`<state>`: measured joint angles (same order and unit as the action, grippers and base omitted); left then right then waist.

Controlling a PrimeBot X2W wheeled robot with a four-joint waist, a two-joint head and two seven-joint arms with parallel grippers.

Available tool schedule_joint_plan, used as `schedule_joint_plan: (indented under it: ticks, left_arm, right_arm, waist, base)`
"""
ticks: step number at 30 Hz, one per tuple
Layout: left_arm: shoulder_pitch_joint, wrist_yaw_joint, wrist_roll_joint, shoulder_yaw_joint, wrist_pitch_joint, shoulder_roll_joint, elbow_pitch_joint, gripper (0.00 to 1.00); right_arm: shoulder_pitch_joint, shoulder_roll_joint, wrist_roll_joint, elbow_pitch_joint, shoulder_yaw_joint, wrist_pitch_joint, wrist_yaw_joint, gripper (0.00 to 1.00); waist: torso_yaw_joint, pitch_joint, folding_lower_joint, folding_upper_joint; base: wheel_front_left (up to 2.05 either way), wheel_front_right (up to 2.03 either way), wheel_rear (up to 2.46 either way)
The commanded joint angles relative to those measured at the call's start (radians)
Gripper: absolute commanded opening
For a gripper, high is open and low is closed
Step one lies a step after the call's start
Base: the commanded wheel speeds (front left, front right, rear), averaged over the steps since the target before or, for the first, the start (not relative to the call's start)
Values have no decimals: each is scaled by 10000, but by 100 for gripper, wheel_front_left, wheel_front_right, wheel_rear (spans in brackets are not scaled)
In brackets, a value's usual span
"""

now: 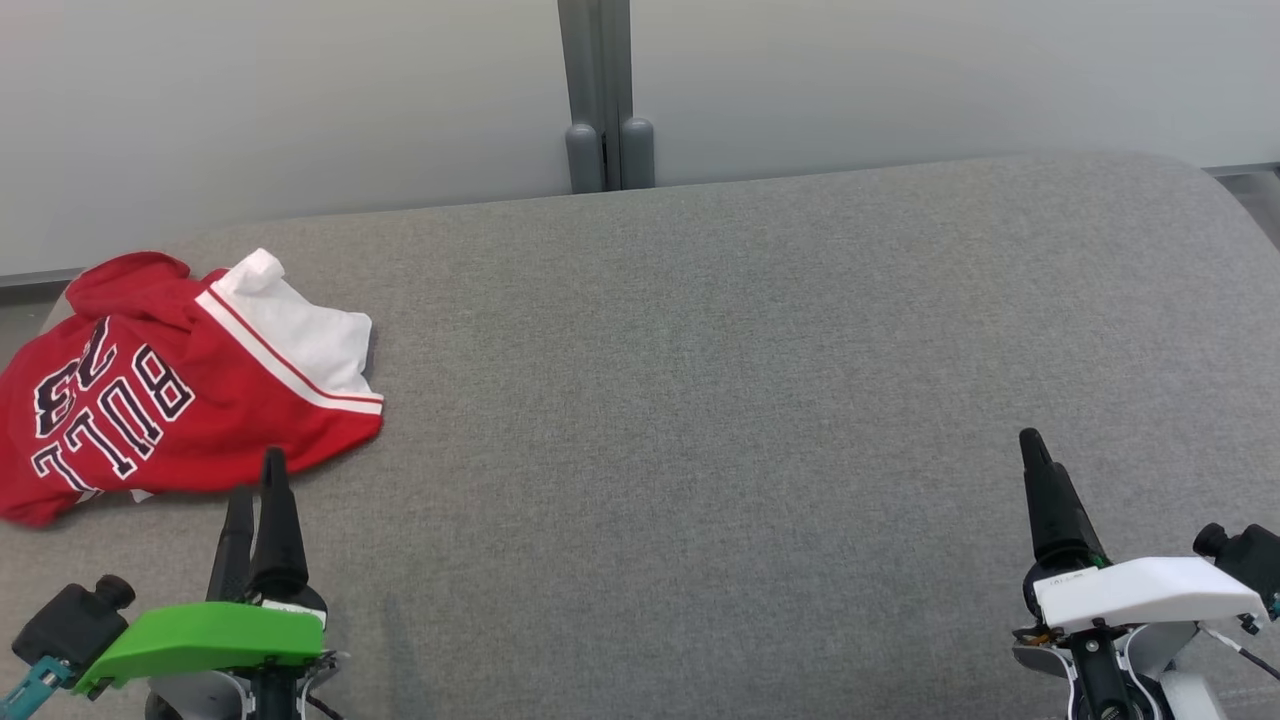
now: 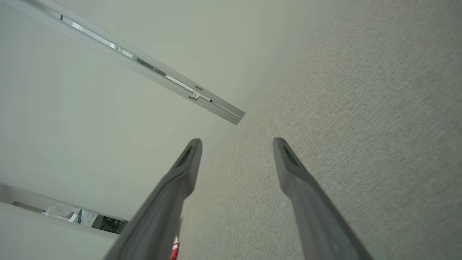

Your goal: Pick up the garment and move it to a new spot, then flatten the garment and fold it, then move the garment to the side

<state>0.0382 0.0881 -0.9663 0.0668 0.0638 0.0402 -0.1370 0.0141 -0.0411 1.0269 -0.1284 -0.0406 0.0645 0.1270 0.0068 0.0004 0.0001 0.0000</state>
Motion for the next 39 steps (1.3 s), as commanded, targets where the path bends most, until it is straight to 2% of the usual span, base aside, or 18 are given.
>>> schedule_joint_plan:
  ticks: [1,19,39]
  left_arm:
    - [-3,-9,465,-19,117,77,181,100]
    - [-168,102,3548,-419,660,96,346,100]
    - [-261,-50,5993,-718,1167,215,252,100]
  right_arm:
    - [36,-62,-355,211,55,103,43,100]
    - [-145,-77,-2929,450,434,654,48,100]
    - [-295,-92,-5398,586,717,1173,52,100]
  waist:
    - [4,-2,-1,0]
    - [57,-18,-1,0]
    - [123,-1,-1,0]
  base:
    - [0,0,0]
    - [0,0,0]
    - [0,0,0]
